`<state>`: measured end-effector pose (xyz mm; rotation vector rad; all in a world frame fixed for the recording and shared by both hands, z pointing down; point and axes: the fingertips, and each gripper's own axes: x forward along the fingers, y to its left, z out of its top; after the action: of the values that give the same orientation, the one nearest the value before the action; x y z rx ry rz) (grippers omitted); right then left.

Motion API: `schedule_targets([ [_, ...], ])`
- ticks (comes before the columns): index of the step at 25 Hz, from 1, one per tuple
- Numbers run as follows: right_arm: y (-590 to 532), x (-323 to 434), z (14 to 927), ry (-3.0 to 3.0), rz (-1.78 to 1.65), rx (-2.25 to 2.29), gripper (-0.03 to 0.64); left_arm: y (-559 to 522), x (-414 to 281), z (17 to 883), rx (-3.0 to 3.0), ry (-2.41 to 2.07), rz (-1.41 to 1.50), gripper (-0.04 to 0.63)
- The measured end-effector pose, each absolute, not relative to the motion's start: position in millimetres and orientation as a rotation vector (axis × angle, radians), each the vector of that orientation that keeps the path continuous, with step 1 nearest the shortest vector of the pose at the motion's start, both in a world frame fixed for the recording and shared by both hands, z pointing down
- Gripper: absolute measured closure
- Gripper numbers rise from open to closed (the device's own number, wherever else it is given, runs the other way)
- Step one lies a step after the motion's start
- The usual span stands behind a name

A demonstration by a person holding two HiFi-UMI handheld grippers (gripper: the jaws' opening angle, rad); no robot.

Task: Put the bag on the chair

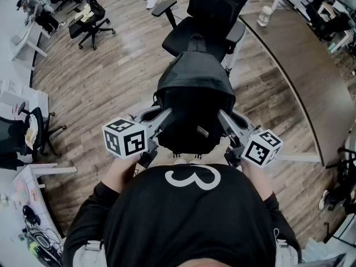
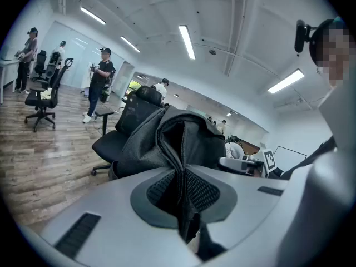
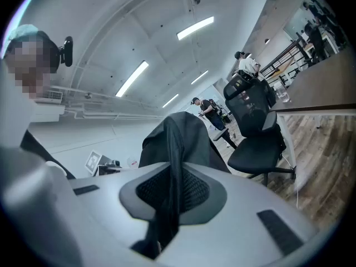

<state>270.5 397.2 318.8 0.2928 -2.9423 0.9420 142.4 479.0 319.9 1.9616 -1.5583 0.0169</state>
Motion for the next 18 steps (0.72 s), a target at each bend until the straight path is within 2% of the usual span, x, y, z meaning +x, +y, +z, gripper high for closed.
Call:
schedule_targets([
  [18,384,290,309,-2.997,0.785,0.249,0.563,469,164,309,2.000,-1.635,0.004,0.555],
])
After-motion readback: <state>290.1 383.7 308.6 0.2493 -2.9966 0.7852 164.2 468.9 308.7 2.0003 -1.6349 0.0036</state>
